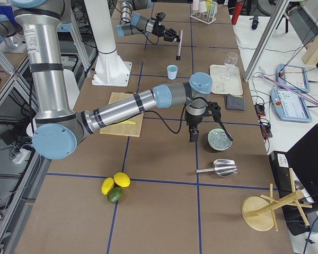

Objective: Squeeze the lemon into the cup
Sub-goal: 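Carry the muddler with the left gripper over the blue cup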

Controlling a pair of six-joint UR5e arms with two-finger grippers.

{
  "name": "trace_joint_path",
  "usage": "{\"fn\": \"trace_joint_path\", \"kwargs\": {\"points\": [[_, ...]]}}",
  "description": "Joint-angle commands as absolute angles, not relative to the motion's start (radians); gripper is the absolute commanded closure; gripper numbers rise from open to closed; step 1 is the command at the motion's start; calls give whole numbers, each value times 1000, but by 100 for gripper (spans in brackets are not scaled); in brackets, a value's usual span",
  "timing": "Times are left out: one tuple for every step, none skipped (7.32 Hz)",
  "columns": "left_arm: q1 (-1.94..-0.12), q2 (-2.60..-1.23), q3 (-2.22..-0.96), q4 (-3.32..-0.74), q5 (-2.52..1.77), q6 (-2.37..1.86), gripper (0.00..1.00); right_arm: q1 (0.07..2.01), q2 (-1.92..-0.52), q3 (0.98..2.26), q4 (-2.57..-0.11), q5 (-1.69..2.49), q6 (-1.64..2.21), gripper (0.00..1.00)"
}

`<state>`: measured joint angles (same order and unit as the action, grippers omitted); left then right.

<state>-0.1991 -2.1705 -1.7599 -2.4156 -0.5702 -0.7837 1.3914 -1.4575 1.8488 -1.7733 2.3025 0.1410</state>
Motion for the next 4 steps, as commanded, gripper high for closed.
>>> {"fn": "trace_joint_path", "kwargs": {"points": [[-196,-2174,-1724,-2418,-597,-784,100,1391,-1459,1848,-1773,2303,144,0],[-195,-2186,-1697,-2419,-597,-784,100,1391,-1459,1848,-1773,2303,144,0],[-195,-2210,-1677,-2424,-598,-784,100,1391,-1459,1848,-1773,2303,147,0],[-187,-2212,-1678,-2425,-598,-784,100,1391,-1459,1848,-1773,2303,149,0]]}}
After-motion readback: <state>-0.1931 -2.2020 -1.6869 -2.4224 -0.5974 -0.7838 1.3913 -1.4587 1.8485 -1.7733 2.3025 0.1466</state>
